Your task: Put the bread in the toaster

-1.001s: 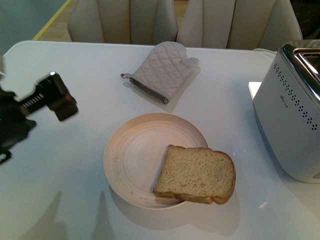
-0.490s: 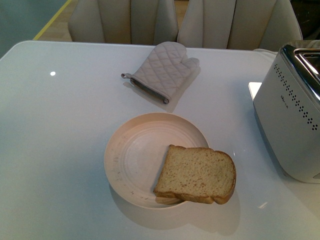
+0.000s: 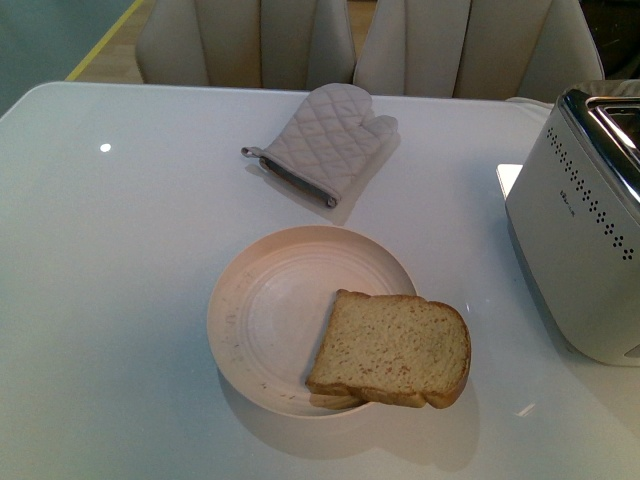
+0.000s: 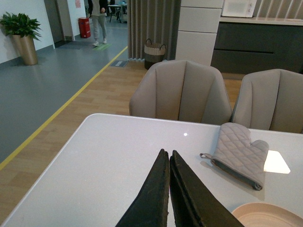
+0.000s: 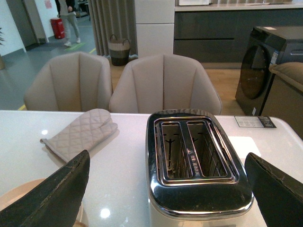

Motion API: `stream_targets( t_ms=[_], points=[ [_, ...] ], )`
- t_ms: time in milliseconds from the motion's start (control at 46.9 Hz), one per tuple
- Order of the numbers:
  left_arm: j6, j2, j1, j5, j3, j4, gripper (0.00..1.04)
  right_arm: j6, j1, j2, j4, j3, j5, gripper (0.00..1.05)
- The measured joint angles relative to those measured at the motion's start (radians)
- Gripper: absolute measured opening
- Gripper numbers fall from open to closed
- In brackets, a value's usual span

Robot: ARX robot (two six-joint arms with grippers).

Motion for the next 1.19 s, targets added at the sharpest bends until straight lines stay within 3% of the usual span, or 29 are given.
stream_targets(
  t_ms=[107,661,1044,1193],
  points=[
    [0.0,-0.028,0.001,0.0,-0.036,0.018,0.03,0.0,0.0,0.0,0.0,0.0,0.0,0.96],
    [0.0,-0.285,0.001,0.0,-0.036,-0.23,0.03,0.0,0.0,0.0,0.0,0.0,0.0,0.96],
    [0.0,-0.375,0.001,0.0,-0.036,-0.321,0.03,0.0,0.0,0.0,0.0,0.0,0.0,0.96],
    [0.0,-0.519,0.002,0.0,-0.036,-0.489,0.03,0.0,0.0,0.0,0.0,0.0,0.0,0.96]
  ],
)
